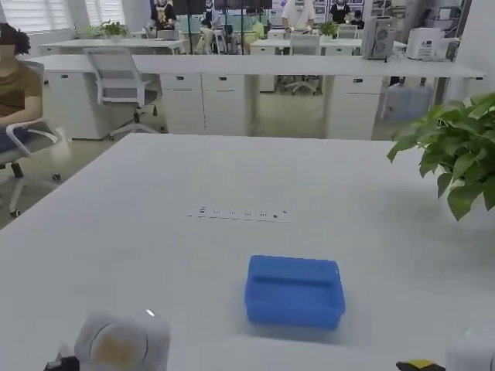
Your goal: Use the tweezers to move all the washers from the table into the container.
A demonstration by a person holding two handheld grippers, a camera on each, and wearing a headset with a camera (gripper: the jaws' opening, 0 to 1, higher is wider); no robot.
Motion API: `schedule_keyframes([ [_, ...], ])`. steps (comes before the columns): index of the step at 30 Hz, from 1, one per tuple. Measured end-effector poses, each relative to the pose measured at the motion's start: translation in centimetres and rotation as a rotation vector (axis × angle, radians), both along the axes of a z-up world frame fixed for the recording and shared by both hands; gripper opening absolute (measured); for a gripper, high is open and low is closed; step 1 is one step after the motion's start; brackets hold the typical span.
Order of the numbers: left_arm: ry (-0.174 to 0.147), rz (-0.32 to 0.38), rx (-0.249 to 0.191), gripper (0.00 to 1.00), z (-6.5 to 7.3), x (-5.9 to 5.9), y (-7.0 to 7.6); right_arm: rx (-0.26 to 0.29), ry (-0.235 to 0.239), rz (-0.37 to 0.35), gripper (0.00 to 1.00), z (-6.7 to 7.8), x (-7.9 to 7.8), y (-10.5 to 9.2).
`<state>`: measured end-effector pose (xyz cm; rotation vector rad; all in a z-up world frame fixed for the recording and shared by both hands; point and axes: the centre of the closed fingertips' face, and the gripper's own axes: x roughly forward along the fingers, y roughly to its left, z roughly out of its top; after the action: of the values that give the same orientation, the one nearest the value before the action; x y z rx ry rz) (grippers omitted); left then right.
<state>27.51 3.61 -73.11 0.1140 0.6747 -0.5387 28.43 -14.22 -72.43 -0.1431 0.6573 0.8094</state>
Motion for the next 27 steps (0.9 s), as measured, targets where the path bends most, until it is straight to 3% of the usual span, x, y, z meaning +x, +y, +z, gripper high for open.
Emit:
schedule_keyframes([
  [5,-0.012,-0.036,0.007,0.99,0.4,0.0,0.1,0.021,-0.008,0.026,0.66,0.7,0.4,-0.1],
  [8,-0.069,-0.033,-0.012,0.94,1.7,0.5,0.1,0.083,-0.035,0.021,0.66,1.9,1.0,0.1],
  [10,-0.091,-0.012,-0.035,0.92,2.3,1.0,0.3,0.097,-0.042,0.010,0.66,2.3,1.3,0.1],
  [18,-0.117,-0.026,-0.046,0.87,2.9,1.5,0.4,0.112,-0.045,0.019,0.68,2.4,1.6,0.3],
  [27,-0.113,-0.016,-0.049,0.88,3.0,1.6,0.7,0.113,-0.050,0.009,0.67,2.5,1.9,0.1],
])
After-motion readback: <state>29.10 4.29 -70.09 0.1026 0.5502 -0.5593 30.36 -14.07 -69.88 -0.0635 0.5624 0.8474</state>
